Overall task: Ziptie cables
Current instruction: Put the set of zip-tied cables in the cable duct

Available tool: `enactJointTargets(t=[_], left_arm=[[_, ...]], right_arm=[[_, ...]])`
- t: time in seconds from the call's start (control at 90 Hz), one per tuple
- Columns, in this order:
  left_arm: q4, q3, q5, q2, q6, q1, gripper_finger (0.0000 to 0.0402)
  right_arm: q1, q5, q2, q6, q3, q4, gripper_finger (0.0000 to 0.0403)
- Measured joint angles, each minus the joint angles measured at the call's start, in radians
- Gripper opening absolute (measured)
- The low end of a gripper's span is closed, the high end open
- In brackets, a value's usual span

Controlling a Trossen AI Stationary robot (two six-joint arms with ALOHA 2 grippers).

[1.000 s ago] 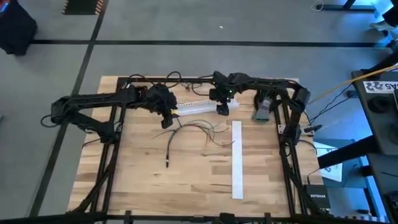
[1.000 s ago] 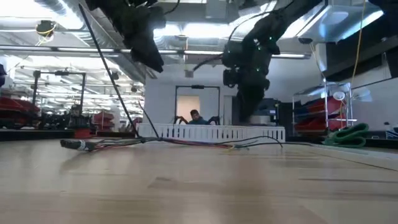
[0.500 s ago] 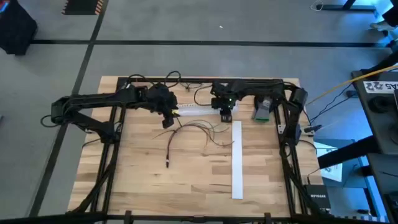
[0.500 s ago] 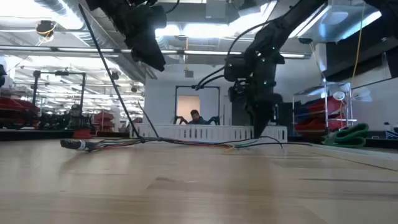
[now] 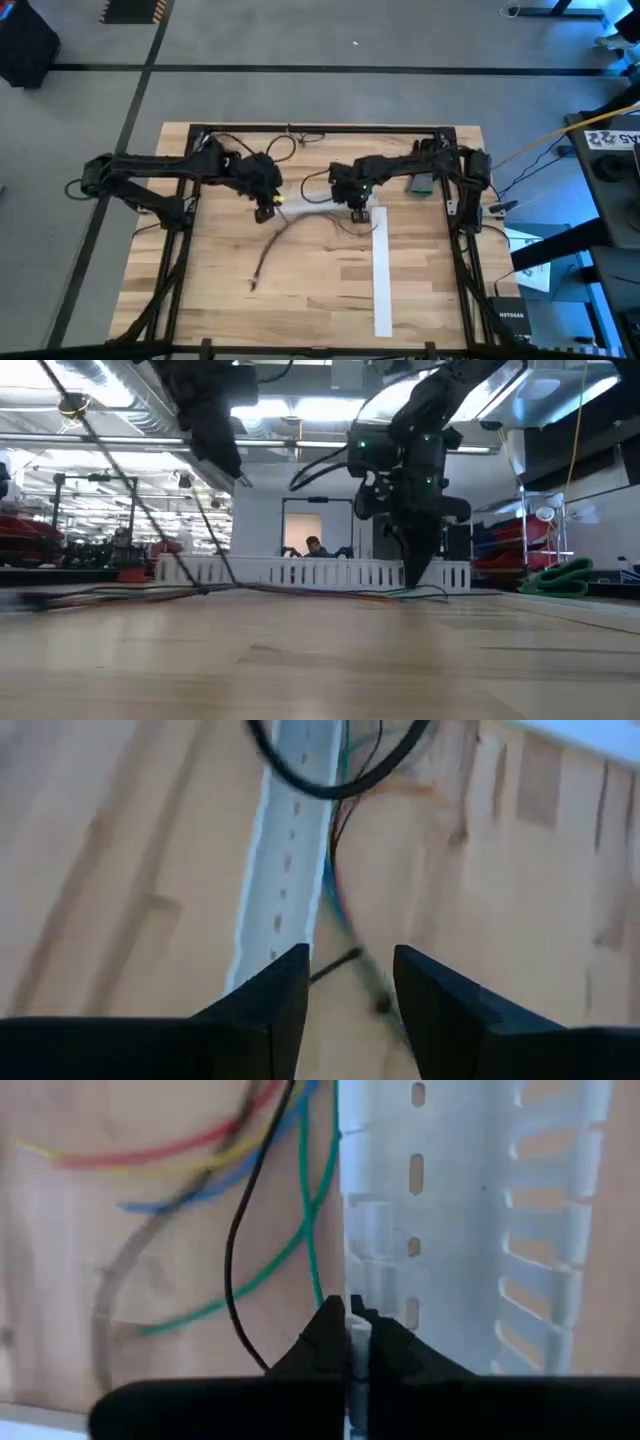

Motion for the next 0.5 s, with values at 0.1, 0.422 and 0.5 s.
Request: enactJointTargets(t=[0.1, 0.422, 0.5], left_arm=[[-0.028, 0.0, -0.005, 0.0, -0.042, -0.057, 0.0141], [-0.011, 0.0, -0.029, -0.001, -0.08, -0.091, 0.0141], [-0.012, 0.0, -0.029, -0.001, -0.082, -0.079, 0.0141]], right_arm=[[0.043, 0.002, 0.0, 0.008, 0.0, 0.0, 0.0003], [0.066, 0.062, 0.0, 0.072, 0.047, 0.022, 0.0078], [0.066, 0.123, -0.008, 0.059, 0.08, -0.007, 0.0115]])
